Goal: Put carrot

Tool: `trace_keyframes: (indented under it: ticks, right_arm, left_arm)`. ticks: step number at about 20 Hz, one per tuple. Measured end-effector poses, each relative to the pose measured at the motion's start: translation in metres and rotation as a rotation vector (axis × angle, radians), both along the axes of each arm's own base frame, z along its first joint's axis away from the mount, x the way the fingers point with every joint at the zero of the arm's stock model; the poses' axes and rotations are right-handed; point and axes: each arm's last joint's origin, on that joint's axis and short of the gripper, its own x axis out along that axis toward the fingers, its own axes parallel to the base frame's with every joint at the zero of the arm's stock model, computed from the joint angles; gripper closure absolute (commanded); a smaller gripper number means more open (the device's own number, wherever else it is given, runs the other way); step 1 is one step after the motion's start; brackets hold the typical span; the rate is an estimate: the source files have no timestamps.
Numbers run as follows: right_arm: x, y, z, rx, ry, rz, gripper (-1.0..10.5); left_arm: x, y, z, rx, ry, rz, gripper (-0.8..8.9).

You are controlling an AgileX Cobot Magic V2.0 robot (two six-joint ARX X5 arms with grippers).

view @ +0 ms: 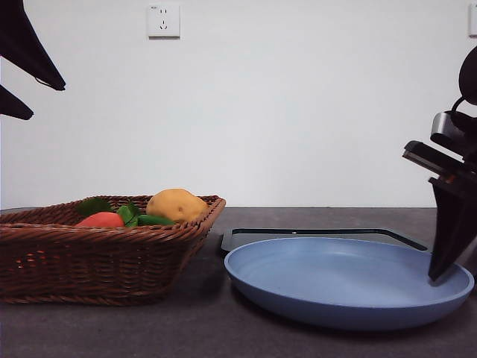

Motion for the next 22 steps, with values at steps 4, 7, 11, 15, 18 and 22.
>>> trace_keyframes:
  ticks: [4,7,11,15,18,22]
  right_arm:
    - [0.001,0.0,0.0,0.003,-0.012,-0.001,9.4]
    - [-0.001,0.0,0.002,0.003,-0.004,-0.001,9.4]
    - [-0.014,-0.003,0.019,0.001,-0.022,-0.002,9.4]
    - [-0.026,-0.005,0.042,0.017,-0.115,-0.003,9.4]
    - [-0.032,-0.006,0.053,0.028,-0.174,-0.003,9.4]
    - [-0.037,-0.007,0.061,0.035,-0.213,-0.003,9.4]
  left_arm:
    - [0.0,0.0,0.0,0.0,0.0,0.0,5.05]
    - [-0.001,-0.004,0.0,-0.009,0.001,-0.032,4.48]
    - [0.002,-0.02,-0.005,0.076,0.007,-0.038,4.48]
    - [0.016,-0.038,-0.016,0.266,0.018,0.019,4.49]
    - [0.03,-0.051,-0.033,0.406,0.048,0.04,4.49]
    - [0.057,-0.063,-0.051,0.463,0.091,0.041,4.51]
